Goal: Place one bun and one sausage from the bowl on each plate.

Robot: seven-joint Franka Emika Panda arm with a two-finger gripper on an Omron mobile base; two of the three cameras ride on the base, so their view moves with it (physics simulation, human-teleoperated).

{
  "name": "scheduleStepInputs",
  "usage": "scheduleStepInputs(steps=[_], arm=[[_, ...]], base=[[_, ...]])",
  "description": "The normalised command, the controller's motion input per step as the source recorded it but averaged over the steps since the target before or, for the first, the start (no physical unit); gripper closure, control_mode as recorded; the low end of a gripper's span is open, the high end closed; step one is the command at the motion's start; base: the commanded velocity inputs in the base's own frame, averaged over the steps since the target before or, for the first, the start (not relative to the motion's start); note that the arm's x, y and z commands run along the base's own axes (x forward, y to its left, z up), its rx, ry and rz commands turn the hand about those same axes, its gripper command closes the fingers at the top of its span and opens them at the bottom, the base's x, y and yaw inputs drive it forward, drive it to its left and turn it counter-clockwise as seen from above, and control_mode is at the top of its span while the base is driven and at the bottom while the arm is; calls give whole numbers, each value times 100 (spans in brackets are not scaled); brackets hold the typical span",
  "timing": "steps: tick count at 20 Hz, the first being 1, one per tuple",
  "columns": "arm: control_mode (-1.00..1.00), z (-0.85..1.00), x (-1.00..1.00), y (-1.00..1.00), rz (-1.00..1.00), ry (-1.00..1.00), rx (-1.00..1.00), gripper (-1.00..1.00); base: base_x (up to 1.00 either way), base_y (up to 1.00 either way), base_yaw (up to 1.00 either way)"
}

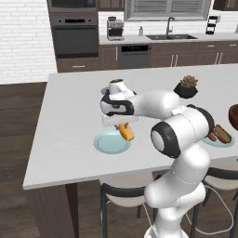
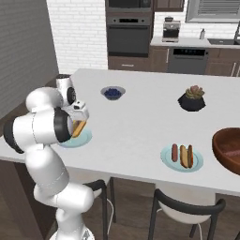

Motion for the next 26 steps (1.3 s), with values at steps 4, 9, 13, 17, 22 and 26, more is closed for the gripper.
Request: scheduleStepInputs(steps=[4, 9, 13, 17, 22, 26], arm=[[-100, -65, 27, 8, 0, 5, -2, 100], [-100, -39, 31, 15, 0, 6, -2, 100], [-100, -27, 37, 7, 0, 5, 0, -100], [-100, -2, 5, 1, 0, 0, 0, -100], [-100, 12, -7, 0, 0, 0, 0, -100], [-100, 53, -76, -34, 0, 0, 0, -100]], base=[[0, 0, 0], [0, 0, 0], [0, 0, 0], [0, 0, 0], [0, 0, 0], [0, 0, 0]])
